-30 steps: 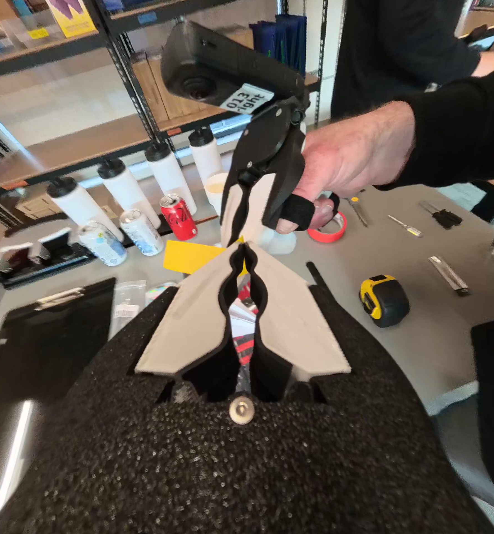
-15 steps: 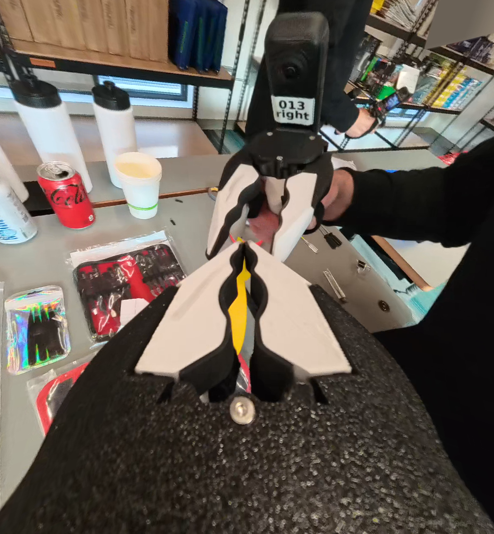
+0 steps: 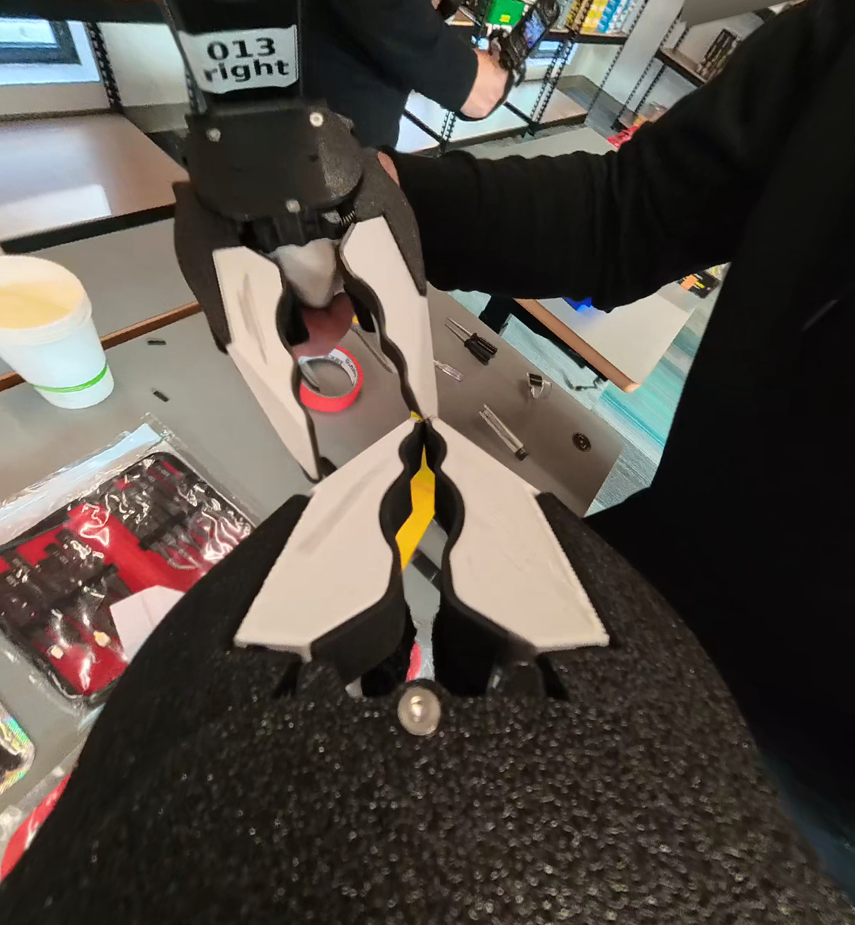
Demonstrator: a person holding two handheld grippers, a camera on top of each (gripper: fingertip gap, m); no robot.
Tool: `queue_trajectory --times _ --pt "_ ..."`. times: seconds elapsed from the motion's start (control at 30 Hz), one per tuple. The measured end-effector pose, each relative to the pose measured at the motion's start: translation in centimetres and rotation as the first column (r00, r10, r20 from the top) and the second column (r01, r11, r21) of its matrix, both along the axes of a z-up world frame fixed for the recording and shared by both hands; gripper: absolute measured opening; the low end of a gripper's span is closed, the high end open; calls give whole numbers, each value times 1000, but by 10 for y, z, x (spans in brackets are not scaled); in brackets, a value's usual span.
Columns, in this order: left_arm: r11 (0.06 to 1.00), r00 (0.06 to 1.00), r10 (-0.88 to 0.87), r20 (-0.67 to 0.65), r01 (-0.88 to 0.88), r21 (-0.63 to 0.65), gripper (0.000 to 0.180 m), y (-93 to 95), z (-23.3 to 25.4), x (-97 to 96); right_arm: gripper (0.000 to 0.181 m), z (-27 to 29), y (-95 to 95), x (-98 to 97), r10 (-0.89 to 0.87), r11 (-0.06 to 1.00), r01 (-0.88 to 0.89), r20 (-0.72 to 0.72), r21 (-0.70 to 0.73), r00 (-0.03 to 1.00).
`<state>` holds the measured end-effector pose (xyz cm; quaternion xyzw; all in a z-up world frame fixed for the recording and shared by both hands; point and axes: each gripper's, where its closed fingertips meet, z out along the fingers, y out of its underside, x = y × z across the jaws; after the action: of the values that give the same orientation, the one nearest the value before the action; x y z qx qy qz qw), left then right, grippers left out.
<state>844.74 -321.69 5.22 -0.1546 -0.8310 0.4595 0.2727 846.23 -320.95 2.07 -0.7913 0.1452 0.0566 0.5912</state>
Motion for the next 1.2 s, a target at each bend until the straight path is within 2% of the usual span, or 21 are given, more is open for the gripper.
queue_trajectory --times 0.07,0.17,0.2,0.33,0.4,0.53,0.67,0.77,0.83,0.9,0.97,1.13,1.17,1.2 --pt "1000 1000 -15 5 15 -2 0 -6 2 -3 46 -8 1 -11 22 999 -22 0 -35 1000" --pt "1000 1000 -1 5 1 -8 0 -16 5 -3 45 -7 7 -23 -5 1000 5 -18 22 1000" --pt "1000 1000 4 -2 -4 -10 0 -19 6 -3 41 -8 6 -23 -36 999 37 -20 40 999" --pt "1000 1000 -3 -25 3 -14 0 -31 8 -4 9 -16 -5 -21 -147 984 149 -28 95 989" --pt "1000 999 1 -40 -2 -23 0 -37 9 -3 0 -15 -12 -20 -183 973 185 -28 139 983" --pt "999 997 15 -72 -18 -40 0 -48 12 4 0 -9 -31 -17 -244 950 250 -54 185 968" --pt "996 996 88 -34 -89 -27 0 -51 -7 20 0 -25 -45 -12 -349 937 350 -75 7 934" --pt "994 993 109 51 -108 -6 25 -52 -19 20 0 -36 -50 -12 -383 918 372 -60 -140 922" --pt "996 989 85 118 -83 -19 30 -55 -20 11 0 -45 -53 -12 -400 892 378 -40 -248 916" --pt "996 982 85 169 -80 -34 42 -59 -18 8 0 -45 -51 -10 -403 890 378 -52 -253 914" --pt "994 976 106 190 -103 -24 45 -61 -21 12 0 -45 -51 -9 -406 888 378 -62 -261 912" --pt "979 945 173 278 -195 54 41 -48 -47 31 0 -46 -47 -5 -430 884 391 -116 -254 895" --pt "971 917 184 353 -224 77 54 -41 -57 40 0 -49 -48 -5 -443 876 399 -124 -271 888" --pt "960 889 215 404 -269 80 59 -36 -62 52 0 -52 -48 -7 -443 874 395 -129 -282 887"
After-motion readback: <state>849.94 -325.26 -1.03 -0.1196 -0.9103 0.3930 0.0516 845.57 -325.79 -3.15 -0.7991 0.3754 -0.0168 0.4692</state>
